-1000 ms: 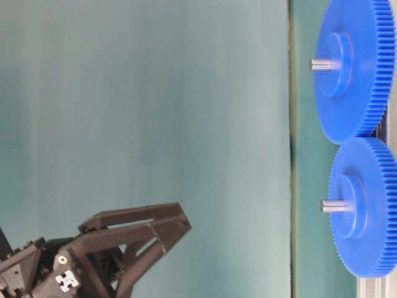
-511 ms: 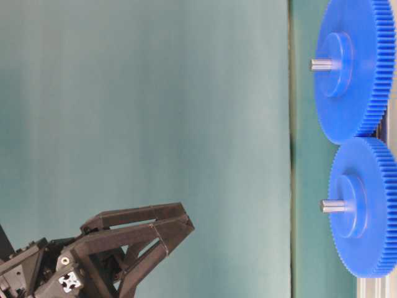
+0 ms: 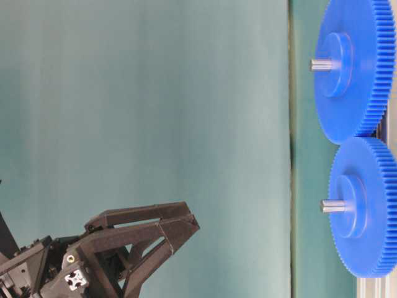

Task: Insert the small gear onto the shaft.

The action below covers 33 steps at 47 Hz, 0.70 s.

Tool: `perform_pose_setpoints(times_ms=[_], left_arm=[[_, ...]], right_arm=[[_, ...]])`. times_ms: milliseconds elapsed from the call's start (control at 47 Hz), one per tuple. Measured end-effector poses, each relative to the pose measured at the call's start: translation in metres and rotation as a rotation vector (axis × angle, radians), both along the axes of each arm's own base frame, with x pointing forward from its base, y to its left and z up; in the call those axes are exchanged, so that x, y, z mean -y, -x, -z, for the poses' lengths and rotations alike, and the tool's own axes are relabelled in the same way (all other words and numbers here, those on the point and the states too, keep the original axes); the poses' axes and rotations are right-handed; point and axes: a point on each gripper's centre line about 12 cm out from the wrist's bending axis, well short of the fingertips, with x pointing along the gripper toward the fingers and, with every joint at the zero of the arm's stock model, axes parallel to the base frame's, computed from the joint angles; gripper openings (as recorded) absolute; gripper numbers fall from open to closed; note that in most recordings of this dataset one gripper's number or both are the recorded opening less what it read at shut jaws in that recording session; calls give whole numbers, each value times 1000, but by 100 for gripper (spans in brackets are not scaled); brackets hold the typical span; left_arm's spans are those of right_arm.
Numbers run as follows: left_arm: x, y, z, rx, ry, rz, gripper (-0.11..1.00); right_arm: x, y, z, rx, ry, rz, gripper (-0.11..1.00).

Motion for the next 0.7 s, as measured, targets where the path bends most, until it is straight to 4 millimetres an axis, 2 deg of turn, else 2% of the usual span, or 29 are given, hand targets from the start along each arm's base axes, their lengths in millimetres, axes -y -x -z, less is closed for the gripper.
perform_pose_setpoints(times_ms=[702], left_arm=[[0,-1,2,-5,0,0,83]], right_arm=[[0,1,3,-8,-1,0,2]])
